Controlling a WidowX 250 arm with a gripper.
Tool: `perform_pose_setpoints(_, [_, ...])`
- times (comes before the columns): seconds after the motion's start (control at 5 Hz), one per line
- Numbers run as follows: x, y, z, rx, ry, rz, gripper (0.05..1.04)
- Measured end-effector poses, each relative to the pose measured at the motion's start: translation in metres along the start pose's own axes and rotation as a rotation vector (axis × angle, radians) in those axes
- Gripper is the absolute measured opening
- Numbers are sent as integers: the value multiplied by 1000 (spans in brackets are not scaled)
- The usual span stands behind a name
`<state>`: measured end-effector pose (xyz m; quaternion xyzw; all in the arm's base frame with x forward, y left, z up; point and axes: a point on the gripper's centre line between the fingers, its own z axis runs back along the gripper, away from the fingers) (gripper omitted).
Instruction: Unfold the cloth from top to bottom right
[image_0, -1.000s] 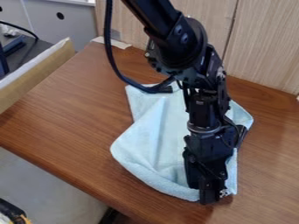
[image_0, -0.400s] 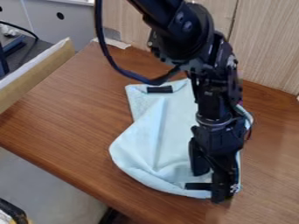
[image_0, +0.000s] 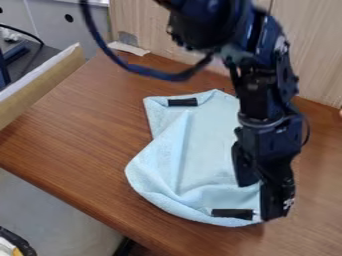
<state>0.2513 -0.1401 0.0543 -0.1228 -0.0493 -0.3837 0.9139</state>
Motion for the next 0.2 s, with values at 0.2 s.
perform_pose_setpoints(0.2, [4,-3,21,27,-51,-6,1001])
